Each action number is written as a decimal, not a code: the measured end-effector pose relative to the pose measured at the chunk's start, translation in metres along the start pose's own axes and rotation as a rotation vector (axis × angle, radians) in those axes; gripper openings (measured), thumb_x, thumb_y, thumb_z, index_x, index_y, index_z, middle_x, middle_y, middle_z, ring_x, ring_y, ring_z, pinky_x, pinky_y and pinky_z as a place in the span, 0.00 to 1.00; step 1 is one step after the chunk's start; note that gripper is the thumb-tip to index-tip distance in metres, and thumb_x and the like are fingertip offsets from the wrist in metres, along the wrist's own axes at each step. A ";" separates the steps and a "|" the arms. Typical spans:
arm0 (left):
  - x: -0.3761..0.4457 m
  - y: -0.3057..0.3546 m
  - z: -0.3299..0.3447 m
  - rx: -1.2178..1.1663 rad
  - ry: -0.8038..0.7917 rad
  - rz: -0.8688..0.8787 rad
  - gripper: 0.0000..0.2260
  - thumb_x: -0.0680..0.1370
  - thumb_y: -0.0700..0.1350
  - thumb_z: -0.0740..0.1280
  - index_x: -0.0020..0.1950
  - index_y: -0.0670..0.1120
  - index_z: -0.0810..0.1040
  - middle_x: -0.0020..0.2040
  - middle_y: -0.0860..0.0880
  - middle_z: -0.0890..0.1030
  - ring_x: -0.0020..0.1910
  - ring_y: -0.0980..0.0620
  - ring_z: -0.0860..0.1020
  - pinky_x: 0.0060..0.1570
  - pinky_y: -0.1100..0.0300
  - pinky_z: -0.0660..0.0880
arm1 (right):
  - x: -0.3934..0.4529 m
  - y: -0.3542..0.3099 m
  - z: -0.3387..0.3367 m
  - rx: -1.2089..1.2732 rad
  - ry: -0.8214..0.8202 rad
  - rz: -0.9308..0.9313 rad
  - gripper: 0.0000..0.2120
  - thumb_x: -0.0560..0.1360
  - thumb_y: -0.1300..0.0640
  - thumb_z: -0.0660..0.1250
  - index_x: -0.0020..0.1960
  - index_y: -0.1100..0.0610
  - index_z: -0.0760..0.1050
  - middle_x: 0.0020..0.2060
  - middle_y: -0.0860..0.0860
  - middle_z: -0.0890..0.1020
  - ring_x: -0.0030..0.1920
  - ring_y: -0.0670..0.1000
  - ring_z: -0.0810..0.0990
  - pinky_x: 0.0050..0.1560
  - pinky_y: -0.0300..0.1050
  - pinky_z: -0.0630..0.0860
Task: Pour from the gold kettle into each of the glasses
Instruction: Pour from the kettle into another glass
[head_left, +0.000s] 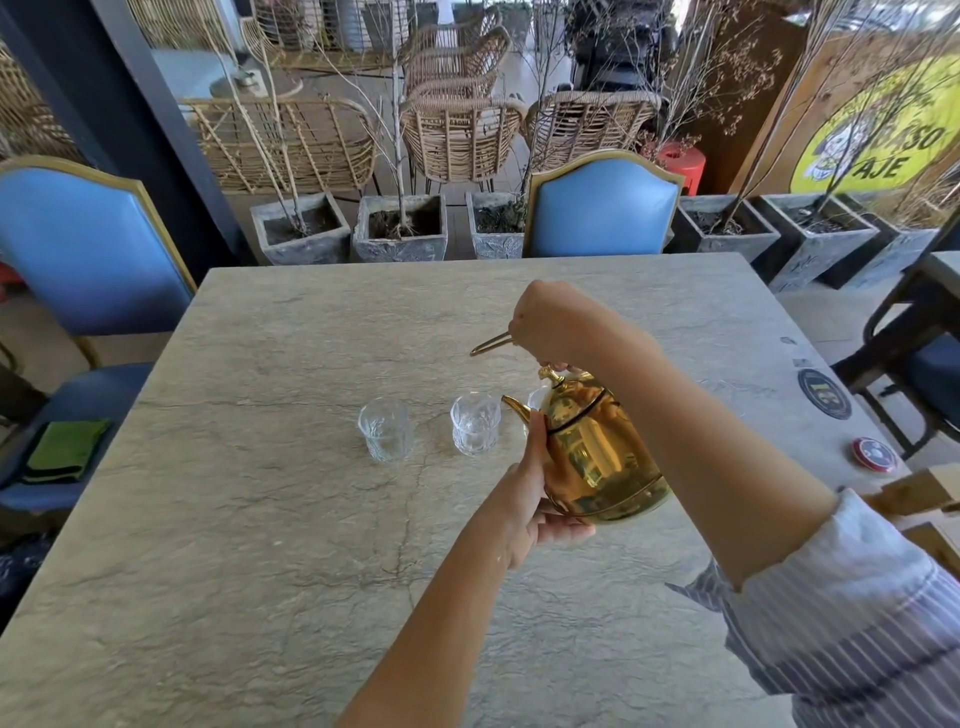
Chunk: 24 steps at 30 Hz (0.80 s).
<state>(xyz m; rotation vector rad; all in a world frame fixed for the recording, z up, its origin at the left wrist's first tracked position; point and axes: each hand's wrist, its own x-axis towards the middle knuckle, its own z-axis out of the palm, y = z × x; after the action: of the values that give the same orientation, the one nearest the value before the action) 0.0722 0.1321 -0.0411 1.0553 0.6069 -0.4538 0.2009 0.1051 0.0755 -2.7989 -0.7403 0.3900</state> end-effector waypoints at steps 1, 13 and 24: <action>0.000 0.001 0.000 -0.003 -0.005 0.000 0.30 0.75 0.71 0.54 0.50 0.46 0.79 0.46 0.41 0.83 0.45 0.44 0.84 0.48 0.47 0.83 | 0.000 0.000 -0.001 0.004 0.000 -0.002 0.08 0.78 0.60 0.57 0.43 0.61 0.72 0.30 0.51 0.71 0.34 0.55 0.73 0.29 0.40 0.67; 0.006 -0.002 -0.002 0.025 0.023 -0.012 0.30 0.76 0.71 0.53 0.49 0.46 0.79 0.45 0.41 0.83 0.45 0.44 0.84 0.50 0.47 0.82 | 0.004 0.002 0.009 0.030 -0.002 0.030 0.09 0.77 0.61 0.58 0.38 0.60 0.71 0.30 0.52 0.71 0.33 0.54 0.72 0.29 0.43 0.69; 0.018 -0.012 -0.022 0.079 0.111 -0.046 0.29 0.73 0.71 0.61 0.47 0.45 0.80 0.44 0.42 0.84 0.46 0.44 0.84 0.54 0.43 0.82 | -0.003 0.018 0.042 0.212 0.052 0.100 0.12 0.75 0.63 0.57 0.36 0.63 0.74 0.35 0.58 0.80 0.33 0.58 0.77 0.31 0.47 0.75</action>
<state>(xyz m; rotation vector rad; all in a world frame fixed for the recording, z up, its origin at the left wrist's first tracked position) 0.0730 0.1459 -0.0693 1.1493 0.7175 -0.4643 0.1931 0.0943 0.0320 -2.6414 -0.5170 0.3874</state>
